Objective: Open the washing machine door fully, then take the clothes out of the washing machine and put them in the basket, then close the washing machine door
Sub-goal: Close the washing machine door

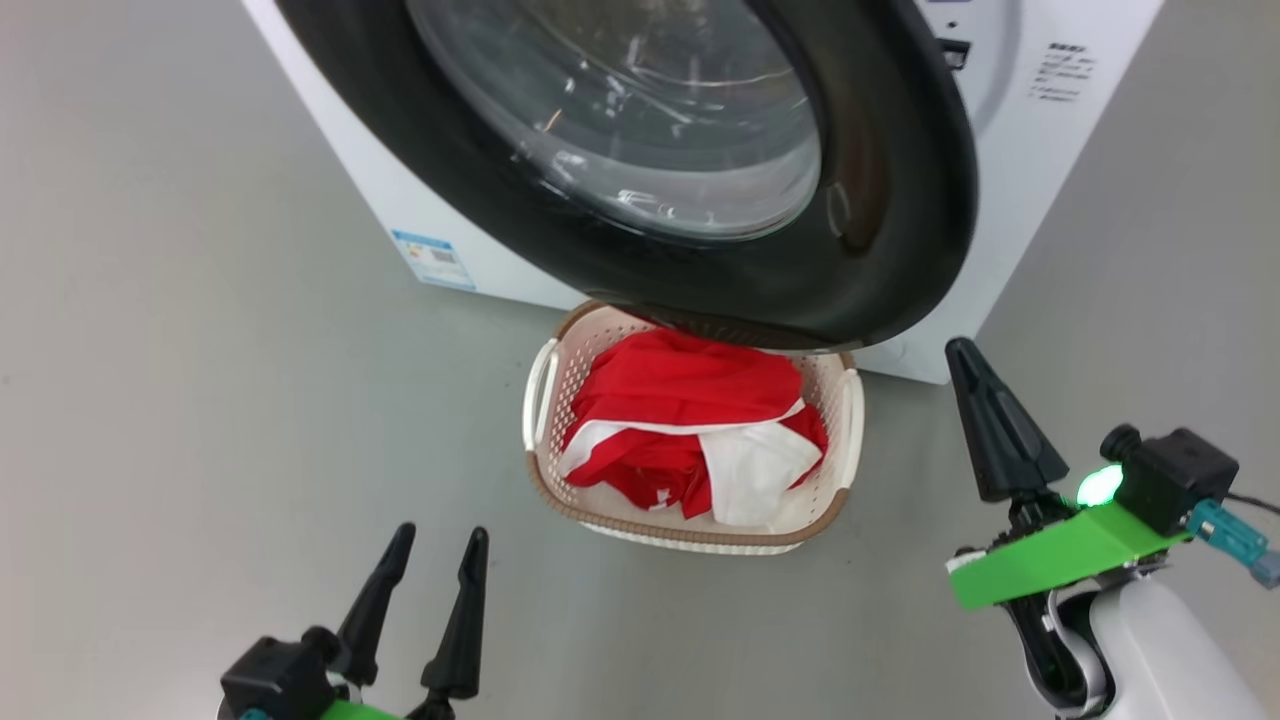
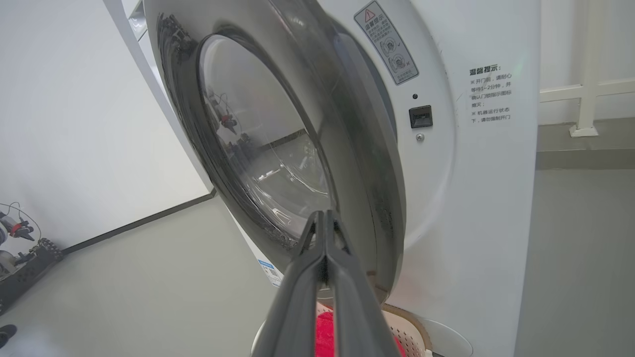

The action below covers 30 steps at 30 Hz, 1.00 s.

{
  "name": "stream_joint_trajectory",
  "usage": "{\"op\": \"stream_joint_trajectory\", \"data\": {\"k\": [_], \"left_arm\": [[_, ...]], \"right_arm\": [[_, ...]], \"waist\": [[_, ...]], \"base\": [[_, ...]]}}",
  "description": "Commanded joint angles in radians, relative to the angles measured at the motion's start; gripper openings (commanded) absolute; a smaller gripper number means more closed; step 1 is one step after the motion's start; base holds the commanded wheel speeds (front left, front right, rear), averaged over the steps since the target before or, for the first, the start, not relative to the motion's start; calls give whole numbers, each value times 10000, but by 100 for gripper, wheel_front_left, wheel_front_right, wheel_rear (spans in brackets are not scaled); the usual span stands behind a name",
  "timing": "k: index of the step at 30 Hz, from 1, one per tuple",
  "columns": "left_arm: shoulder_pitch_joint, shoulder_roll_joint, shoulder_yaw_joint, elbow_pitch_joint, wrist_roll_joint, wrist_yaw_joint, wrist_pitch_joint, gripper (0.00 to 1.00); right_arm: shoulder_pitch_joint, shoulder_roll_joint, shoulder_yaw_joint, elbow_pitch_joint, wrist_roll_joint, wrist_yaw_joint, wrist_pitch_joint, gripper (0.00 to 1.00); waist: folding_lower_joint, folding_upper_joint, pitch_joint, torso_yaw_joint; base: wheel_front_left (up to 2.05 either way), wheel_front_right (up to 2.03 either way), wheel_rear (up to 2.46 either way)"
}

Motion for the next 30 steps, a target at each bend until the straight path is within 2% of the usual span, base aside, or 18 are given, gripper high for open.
{"op": "stream_joint_trajectory", "data": {"k": [1, 12, 30], "left_arm": [[-399, 56, 298, -272, -141, -52, -124, 100], [-1018, 55, -195, -503, -613, -52, -124, 100], [-2131, 55, -985, -899, -1250, -52, -124, 100]], "right_arm": [[-359, -25, 279, -246, 74, 4, -65, 0], [-1551, -381, -6, -278, 182, 4, -65, 0], [-3519, -842, -945, -139, 310, 4, -65, 0]], "waist": [[0, 0, 296, 287], [0, 0, 1370, 822], [0, 0, 2981, 1135]], "base": [[0, 0, 0], [0, 0, 0], [0, 0, 0]]}}
